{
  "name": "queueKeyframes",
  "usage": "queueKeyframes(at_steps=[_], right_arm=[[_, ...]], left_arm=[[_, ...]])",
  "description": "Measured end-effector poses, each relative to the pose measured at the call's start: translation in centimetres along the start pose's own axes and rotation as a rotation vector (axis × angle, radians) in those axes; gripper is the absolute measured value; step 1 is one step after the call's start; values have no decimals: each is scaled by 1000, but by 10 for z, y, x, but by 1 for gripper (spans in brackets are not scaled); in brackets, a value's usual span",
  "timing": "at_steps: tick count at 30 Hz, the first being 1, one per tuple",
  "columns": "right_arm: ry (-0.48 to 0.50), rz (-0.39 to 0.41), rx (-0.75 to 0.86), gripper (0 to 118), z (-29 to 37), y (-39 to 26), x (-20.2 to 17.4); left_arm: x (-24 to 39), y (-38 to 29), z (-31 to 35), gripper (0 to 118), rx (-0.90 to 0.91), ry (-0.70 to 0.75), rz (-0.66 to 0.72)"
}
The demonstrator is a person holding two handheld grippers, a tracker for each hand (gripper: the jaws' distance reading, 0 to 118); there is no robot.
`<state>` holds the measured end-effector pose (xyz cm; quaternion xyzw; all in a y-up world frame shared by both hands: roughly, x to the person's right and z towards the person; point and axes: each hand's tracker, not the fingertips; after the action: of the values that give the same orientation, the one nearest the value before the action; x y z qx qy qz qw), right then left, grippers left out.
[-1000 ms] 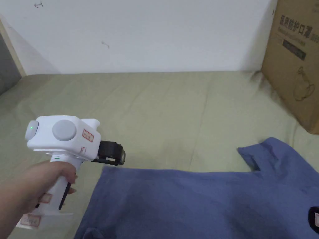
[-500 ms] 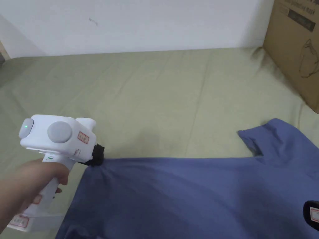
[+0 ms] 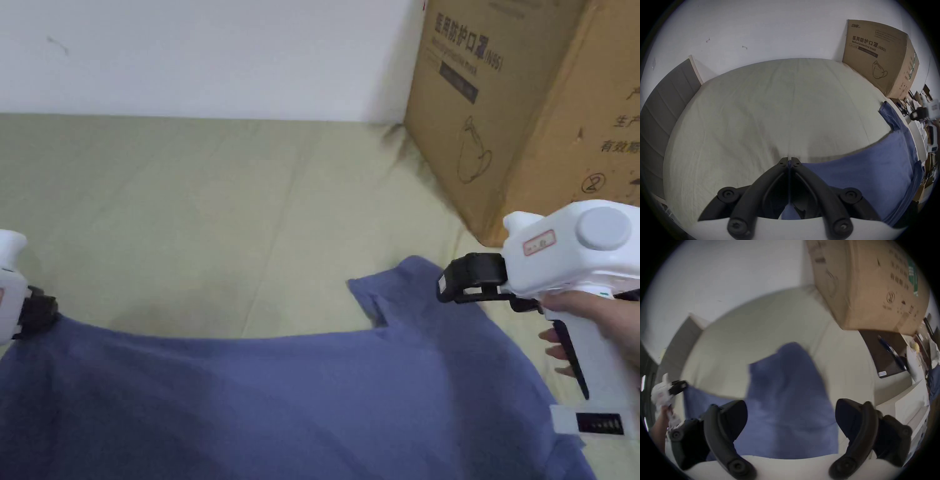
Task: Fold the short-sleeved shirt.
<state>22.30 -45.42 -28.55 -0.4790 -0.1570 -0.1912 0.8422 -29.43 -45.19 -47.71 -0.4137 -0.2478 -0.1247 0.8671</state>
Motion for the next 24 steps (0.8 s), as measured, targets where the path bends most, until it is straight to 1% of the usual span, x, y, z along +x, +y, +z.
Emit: queueKeyframes(at_steps=[1,2,4,5,6,7,8,10,11,13,15,16,19,21,23,24], right_arm=[[-22,-16,24,103,-9,4,2],[-14,-30,13,102,-19,7,5],[-28,-67,-43,100,-36,7,9],[-57,-74,-75,99,-44,6,9],[-61,-73,-80,90,-44,3,9],[-57,-64,-65,38,-42,-2,9],[-56,-57,-59,0,-40,-5,8],[-11,-68,-23,0,-33,-8,2],[0,-54,-14,0,-22,-12,4],[8,-26,59,0,-1,-13,4],[49,-52,100,0,28,-16,14],[59,-75,119,0,44,-20,17],[97,-111,151,0,94,-40,30],[128,-103,160,0,125,-60,34],[148,-101,178,0,156,-88,38],[163,-101,183,0,173,-103,41]], left_arm=[[0,-1,1,0,9,-3,3],[0,-2,2,0,12,-1,6],[-2,-3,1,0,9,0,18],[-3,-3,1,0,3,0,21],[-3,-4,1,0,-3,2,20],[-4,-5,1,0,-4,5,17],[-4,-4,1,0,-5,8,13],[-6,-4,5,0,-4,9,8],[-6,-4,8,0,1,6,11],[-7,-3,16,0,8,1,21],[-8,-5,29,0,15,-5,30],[-8,-7,37,0,20,-8,33],[-10,-16,65,0,42,-14,34],[-12,-26,88,0,63,-21,58],[-17,-43,113,0,84,-66,111],[-18,-52,123,0,86,-75,112]])
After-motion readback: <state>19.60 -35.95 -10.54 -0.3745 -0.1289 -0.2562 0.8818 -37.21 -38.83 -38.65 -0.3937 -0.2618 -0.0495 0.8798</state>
